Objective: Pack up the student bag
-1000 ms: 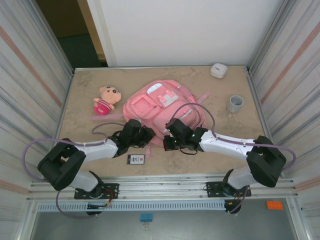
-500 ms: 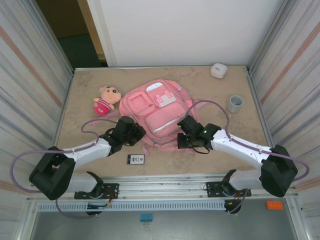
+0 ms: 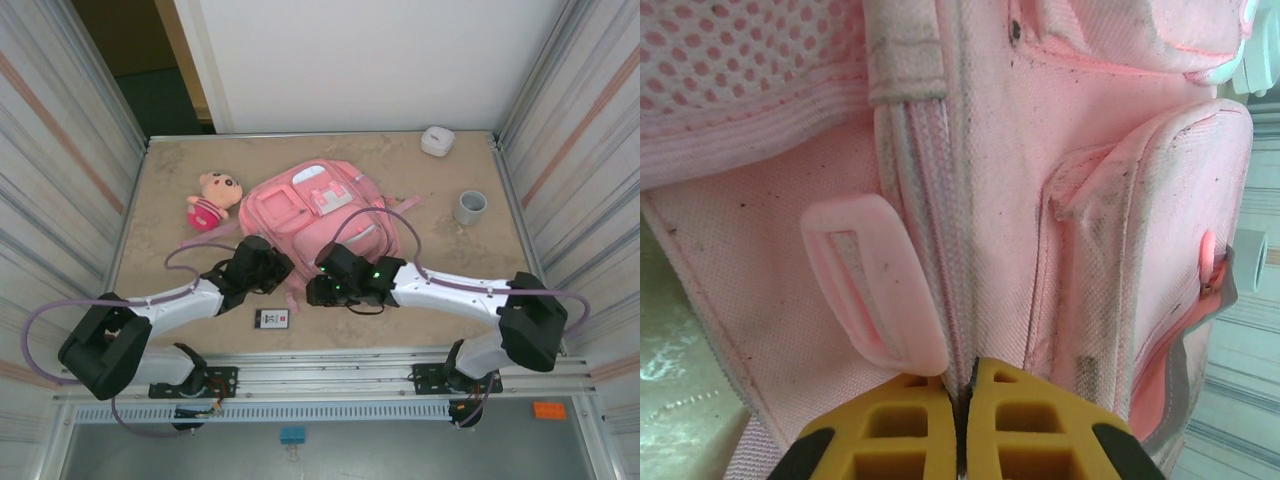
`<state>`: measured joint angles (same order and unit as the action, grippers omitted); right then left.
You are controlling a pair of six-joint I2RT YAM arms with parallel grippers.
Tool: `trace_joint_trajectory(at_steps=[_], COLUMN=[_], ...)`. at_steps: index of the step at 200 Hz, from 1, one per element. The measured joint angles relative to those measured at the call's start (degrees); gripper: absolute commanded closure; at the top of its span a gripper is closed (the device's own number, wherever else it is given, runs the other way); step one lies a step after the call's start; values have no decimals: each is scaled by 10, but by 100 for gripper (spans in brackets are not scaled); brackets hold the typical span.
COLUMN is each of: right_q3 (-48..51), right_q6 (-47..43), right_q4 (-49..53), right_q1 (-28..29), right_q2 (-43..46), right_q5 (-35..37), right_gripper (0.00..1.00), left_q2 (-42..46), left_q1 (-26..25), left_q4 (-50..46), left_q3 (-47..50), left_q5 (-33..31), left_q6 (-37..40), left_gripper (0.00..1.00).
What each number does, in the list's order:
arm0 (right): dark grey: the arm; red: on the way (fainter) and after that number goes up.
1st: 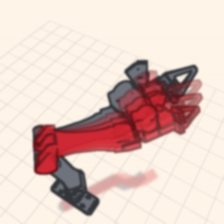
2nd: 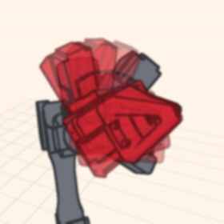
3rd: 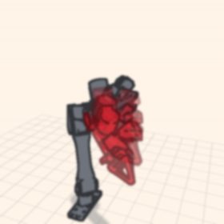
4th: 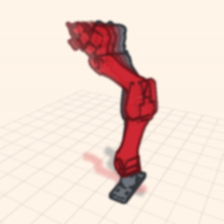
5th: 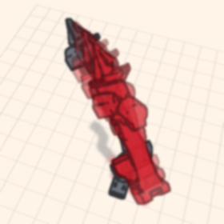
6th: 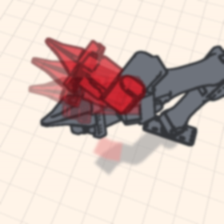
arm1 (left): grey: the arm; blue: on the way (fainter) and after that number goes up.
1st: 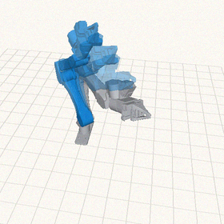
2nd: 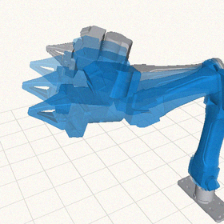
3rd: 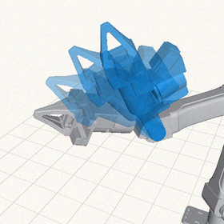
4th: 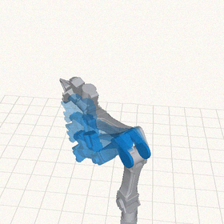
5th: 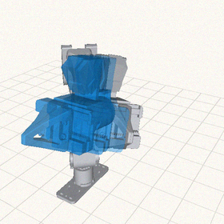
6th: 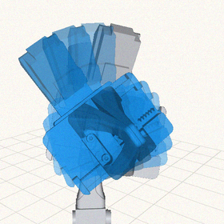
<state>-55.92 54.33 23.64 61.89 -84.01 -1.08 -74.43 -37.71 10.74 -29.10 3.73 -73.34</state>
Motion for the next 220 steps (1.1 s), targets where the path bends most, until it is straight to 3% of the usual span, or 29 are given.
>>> trace_joint_trajectory(at_steps=[51,126,141,189,220], right_q3=[-96,-100,-99,-96,-92], right_q6=[32,49,48,50,50], right_q4=[65,97,89,73,80], right_q1=[35,25,18,6,7], right_q2=[-94,-116,-122,-122,-111], right_q5=[41,38,31,30,41], right_gripper=[53,57,63,95,100], left_q2=[5,19,19,20,23], left_q1=[-2,-2,-2,-2,-3], left_q4=[11,11,11,13,15], left_q3=[7,8,8,12,18], left_q5=[-4,-5,-5,-8,-13], left_q6=[-22,-36,-37,-36,-33], left_gripper=[100,100,100,100,100])
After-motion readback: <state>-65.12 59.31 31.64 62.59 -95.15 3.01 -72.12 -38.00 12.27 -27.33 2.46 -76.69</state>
